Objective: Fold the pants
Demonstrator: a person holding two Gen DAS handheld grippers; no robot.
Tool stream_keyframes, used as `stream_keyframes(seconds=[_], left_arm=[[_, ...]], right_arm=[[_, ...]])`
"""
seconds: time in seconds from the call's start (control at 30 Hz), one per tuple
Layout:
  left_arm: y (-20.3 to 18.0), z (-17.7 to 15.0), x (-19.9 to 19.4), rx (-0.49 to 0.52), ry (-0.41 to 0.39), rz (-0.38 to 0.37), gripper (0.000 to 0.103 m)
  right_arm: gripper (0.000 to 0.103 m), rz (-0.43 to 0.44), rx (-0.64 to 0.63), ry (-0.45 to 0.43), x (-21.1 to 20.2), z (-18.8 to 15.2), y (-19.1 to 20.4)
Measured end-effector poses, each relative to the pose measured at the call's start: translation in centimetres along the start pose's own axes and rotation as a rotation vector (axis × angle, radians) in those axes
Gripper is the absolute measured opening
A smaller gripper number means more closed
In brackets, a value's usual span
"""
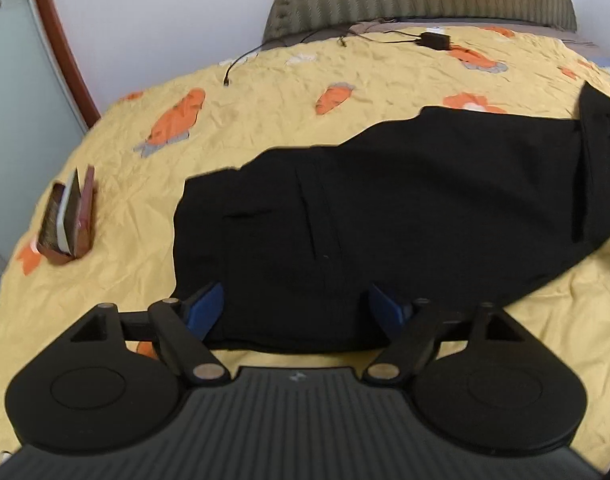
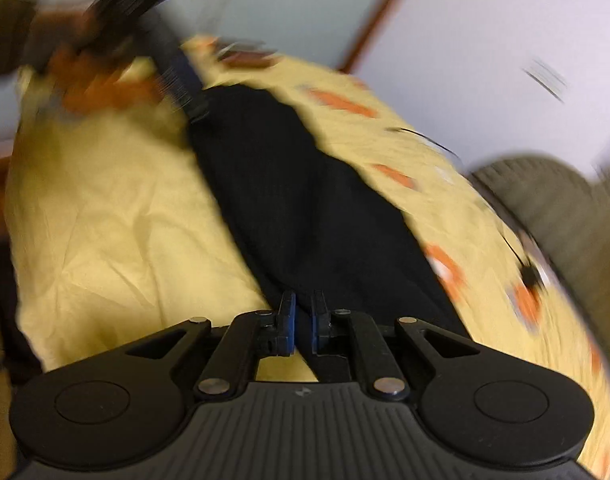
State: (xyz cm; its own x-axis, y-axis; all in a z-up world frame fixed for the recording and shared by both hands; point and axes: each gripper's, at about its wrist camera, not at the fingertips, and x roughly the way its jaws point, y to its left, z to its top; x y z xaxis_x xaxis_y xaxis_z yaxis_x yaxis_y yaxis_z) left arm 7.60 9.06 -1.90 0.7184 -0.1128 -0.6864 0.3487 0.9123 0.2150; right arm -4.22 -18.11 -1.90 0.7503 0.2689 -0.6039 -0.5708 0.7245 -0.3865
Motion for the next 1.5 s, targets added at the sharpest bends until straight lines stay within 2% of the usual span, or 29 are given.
stream_keyframes(seconds=[0.07, 0.1, 0.17, 0.2, 0.27, 0.3, 0.33, 0.37, 0.4, 0.43, 0.47, 0.5, 0.53, 0.57, 0.6, 0.67, 0.73, 0.8, 0.87, 0.93, 1.0, 1.1, 1.17, 1.2, 1.23, 1.3, 1.4, 1.5], left_arm=[[-0.7, 0.9, -1.5, -0.006, -0.036, -0.022, 0.079], [-1.4, 1.7, -2.2, -0.008, -0.057, -0.034, 0.083], [-3.3, 3.5, -3.1, 0.015, -0.106, -0.064, 0.089], [-4.5, 4.3, -3.5, 0.031, -0.133, -0.079, 0.090], [-7.4, 5.8, -3.7, 0.064, -0.173, -0.153, 0.091], [-8.9, 6.5, -3.5, 0.067, -0.176, -0.201, 0.091], [-10.3, 7.2, -3.0, 0.069, -0.167, -0.243, 0.091], [-11.8, 7.8, -2.5, 0.079, -0.156, -0.285, 0.091], [-13.4, 8.2, -2.1, 0.090, -0.151, -0.317, 0.091], [-15.1, 8.6, -1.7, 0.105, -0.138, -0.342, 0.088], [-16.7, 9.0, -1.3, 0.128, -0.125, -0.360, 0.086], [-18.0, 9.2, -1.0, 0.150, -0.124, -0.375, 0.083], [-19.3, 9.3, -0.6, 0.168, -0.132, -0.392, 0.083], [-20.2, 9.5, -0.1, 0.183, -0.137, -0.402, 0.083], [-21.2, 9.7, 0.4, 0.199, -0.131, -0.404, 0.083], [-22.9, 9.8, 1.5, 0.217, -0.113, -0.406, 0.080], [-23.8, 10.1, 3.0, 0.215, -0.078, -0.420, 0.072], [-24.3, 10.2, 3.7, 0.203, -0.055, -0.450, 0.068], [-24.5, 10.1, 4.4, 0.195, -0.036, -0.470, 0.061], [-24.9, 9.9, 4.6, 0.195, -0.021, -0.482, 0.048], [-25.3, 9.8, 5.3, 0.193, 0.004, -0.489, 0.038], [-25.5, 9.6, 5.9, 0.183, 0.019, -0.495, 0.032], [-25.5, 9.5, 6.1, 0.172, 0.017, -0.507, 0.027], [-25.4, 9.5, 6.2, 0.168, 0.018, -0.510, 0.022], [-25.4, 9.5, 6.2, 0.163, 0.020, -0.507, 0.016], [-25.3, 9.6, 6.3, 0.158, 0.023, -0.509, 0.011], [-25.4, 9.4, 6.0, 0.169, 0.019, -0.505, 0.006], [-25.8, 9.1, 5.6, 0.201, -0.001, -0.487, 0.006]], right_arm=[[0.007, -0.037, 0.105, 0.032, -2.9, -1.2, -3.0], [0.007, -0.042, 0.161, 0.041, -4.7, -1.9, -4.7], [0.008, 0.050, 0.282, 0.015, -9.1, -3.3, -8.0], [0.008, 0.115, 0.331, -0.059, -11.7, -3.8, -9.2], [0.017, 0.176, 0.354, -0.279, -15.8, -4.7, -10.7], [0.039, 0.172, 0.386, -0.377, -17.1, -5.2, -11.6], [0.075, 0.131, 0.422, -0.435, -17.6, -5.7, -12.4], [0.088, 0.042, 0.453, -0.456, -17.6, -6.1, -13.2], [0.092, -0.084, 0.468, -0.438, -17.0, -6.4, -14.1], [0.092, -0.212, 0.464, -0.366, -15.6, -6.6, -15.3], [0.092, -0.274, 0.473, -0.286, -13.9, -6.9, -16.7], [0.090, -0.311, 0.497, -0.221, -12.3, -7.3, -18.1], [0.081, -0.351, 0.552, -0.144, -10.1, -8.0, -20.1], [0.074, -0.365, 0.595, -0.102, -8.6, -8.5, -21.4], [0.065, -0.364, 0.631, -0.068, -6.9, -8.9, -22.6], [0.065, -0.345, 0.678, -0.048, -4.0, -9.5, -24.3], [0.065, -0.303, 0.702, -0.019, -1.1, -9.7, -25.2], [0.065, -0.286, 0.658, 0.008, 0.9, -10.0, -25.0], [0.064, -0.273, 0.589, 0.077, 4.4, -9.8, -25.6], [0.064, -0.263, 0.558, 0.147, 7.0, -9.8, -26.3], [0.064, -0.268, 0.581, 0.208, 9.2, -10.4, -27.6], [0.064, -0.227, 0.633, 0.301, 11.0, -12.2, -28.4], [0.053, -0.201, 0.676, 0.273, 11.0, -13.0, -28.6], [0.031, -0.177, 0.710, 0.256, 10.8, -13.2, -28.7], [0.016, -0.168, 0.722, 0.238, 10.6, -13.4, -28.7], [0.005, -0.177, 0.722, 0.235, 10.3, -13.3, -28.4], [0.002, -0.217, 0.722, 0.215, 9.2, -13.6, -27.8], [0.002, -0.243, 0.719, 0.191, 7.8, -13.6, -27.8]])
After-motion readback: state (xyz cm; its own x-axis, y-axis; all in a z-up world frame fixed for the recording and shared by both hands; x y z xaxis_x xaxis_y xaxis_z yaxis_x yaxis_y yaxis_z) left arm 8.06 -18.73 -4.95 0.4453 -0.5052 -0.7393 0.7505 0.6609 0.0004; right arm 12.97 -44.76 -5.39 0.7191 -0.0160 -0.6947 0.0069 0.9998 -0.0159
